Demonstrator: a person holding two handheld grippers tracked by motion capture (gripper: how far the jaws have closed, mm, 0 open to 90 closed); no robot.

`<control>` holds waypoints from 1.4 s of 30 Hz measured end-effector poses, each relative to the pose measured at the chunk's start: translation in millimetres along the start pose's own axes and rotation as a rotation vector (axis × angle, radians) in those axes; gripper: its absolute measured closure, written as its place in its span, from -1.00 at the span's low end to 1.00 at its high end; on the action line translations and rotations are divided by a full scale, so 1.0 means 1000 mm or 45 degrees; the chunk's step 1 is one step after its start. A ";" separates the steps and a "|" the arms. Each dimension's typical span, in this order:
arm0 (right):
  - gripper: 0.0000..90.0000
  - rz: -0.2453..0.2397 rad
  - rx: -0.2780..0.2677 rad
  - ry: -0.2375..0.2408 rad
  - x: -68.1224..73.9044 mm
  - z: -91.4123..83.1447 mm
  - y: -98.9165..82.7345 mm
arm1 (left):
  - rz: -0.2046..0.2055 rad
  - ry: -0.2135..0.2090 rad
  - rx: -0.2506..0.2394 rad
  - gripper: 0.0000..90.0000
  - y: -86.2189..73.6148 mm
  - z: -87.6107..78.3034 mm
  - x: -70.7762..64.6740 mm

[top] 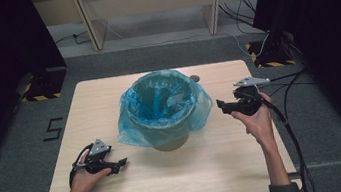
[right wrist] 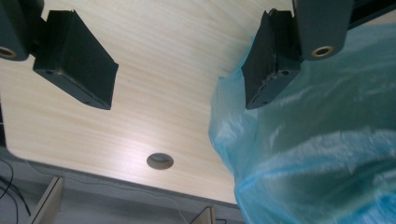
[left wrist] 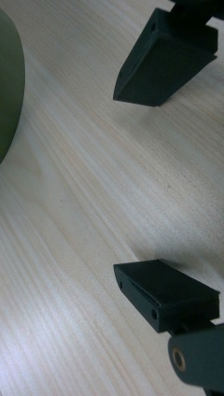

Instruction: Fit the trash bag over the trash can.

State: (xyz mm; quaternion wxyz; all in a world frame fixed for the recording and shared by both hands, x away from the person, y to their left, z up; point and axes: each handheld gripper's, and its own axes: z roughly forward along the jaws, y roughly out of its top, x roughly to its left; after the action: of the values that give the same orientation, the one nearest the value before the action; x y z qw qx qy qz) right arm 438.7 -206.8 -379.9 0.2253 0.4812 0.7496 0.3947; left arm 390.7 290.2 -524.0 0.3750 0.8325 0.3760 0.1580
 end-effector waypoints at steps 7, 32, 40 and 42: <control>-0.43 0.017 -0.011 -0.015 0.000 0.004 -0.016 | 0.002 -0.001 0.004 -0.70 0.000 0.000 0.000; -0.42 -0.009 0.003 -0.012 0.020 0.016 -0.064 | 0.000 0.001 0.002 -0.70 0.000 0.000 0.000; -0.42 -0.021 0.053 -0.005 0.022 0.020 -0.080 | 0.001 0.001 0.003 -0.70 0.000 0.000 0.000; -0.42 -0.028 0.069 -0.011 0.022 0.020 -0.084 | 0.001 0.001 0.002 -0.70 0.000 0.000 0.000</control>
State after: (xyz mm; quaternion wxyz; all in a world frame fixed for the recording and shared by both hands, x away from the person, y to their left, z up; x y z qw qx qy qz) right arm 397.9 -198.3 -458.5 0.2195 0.4807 0.7643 0.3697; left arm 390.7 290.2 -524.0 0.3740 0.8329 0.3760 0.1582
